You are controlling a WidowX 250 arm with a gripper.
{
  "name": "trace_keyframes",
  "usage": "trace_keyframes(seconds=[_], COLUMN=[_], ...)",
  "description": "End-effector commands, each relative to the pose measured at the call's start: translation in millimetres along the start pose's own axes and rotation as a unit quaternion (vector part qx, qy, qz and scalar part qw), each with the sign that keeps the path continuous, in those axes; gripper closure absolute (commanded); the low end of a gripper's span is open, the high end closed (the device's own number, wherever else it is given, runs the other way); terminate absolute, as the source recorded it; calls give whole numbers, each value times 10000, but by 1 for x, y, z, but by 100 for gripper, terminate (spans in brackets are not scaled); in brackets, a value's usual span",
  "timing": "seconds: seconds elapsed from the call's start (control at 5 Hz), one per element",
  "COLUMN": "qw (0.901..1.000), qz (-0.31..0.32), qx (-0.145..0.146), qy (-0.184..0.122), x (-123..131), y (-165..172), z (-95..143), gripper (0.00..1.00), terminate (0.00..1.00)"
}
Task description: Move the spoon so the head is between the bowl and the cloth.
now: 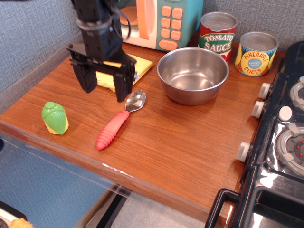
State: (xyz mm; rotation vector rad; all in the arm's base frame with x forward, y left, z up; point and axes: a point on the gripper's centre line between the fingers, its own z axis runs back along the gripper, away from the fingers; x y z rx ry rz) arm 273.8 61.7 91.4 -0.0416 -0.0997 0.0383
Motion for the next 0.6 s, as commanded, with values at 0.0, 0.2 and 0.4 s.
trace_keyframes(seconds=[0.0, 0.2, 0.4], qw=[9990, 9990, 9990], qz=[-270, -270, -270], qx=[355, 355, 355], qy=[-87, -87, -87], x=[-3, -3, -3], y=[12, 12, 12], z=[18, 18, 18], gripper=[0, 0, 0], terminate=[0, 0, 100])
